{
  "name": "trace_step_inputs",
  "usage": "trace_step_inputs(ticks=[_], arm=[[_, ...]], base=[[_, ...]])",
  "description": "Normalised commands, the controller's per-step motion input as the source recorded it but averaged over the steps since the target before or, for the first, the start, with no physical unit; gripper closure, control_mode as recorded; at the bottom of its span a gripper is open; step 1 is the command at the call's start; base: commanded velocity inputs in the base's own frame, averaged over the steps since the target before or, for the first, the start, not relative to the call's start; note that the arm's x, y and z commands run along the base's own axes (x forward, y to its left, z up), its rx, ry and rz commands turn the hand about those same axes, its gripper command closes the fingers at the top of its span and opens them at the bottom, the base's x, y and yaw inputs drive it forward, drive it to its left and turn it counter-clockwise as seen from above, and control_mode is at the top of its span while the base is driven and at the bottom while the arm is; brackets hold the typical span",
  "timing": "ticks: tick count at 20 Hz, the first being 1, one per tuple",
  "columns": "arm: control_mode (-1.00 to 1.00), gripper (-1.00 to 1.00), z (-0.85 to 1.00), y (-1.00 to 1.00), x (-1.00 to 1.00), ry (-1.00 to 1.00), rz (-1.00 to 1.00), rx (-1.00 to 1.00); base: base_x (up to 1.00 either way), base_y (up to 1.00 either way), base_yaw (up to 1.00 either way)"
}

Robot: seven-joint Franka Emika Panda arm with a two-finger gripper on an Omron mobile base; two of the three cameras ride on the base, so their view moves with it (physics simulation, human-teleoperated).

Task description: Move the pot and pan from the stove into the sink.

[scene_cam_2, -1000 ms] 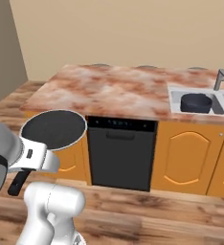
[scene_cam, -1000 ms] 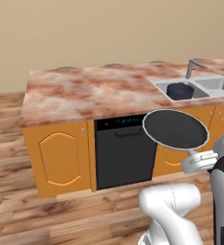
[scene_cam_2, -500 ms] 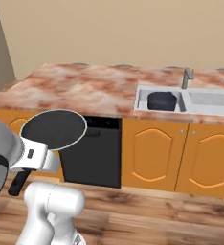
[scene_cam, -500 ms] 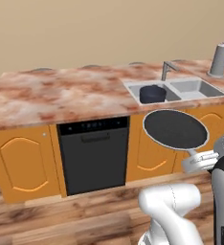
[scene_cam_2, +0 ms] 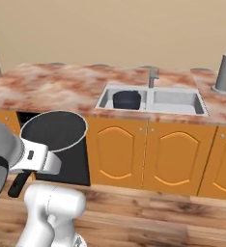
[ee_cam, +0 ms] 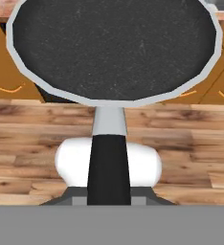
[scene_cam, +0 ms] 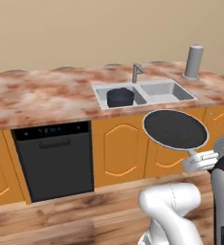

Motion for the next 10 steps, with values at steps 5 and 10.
trace_step_inputs(ticks=[5, 10], arm=[[1.0, 1.0, 0.0, 0.0, 0.0, 0.0, 0.0, 0.0], [1.0, 1.0, 0.0, 0.0, 0.0, 0.0, 0.0, 0.0]], base=[[0.18, -0.94, 0.0], [0.16, -0.94, 0.01]])
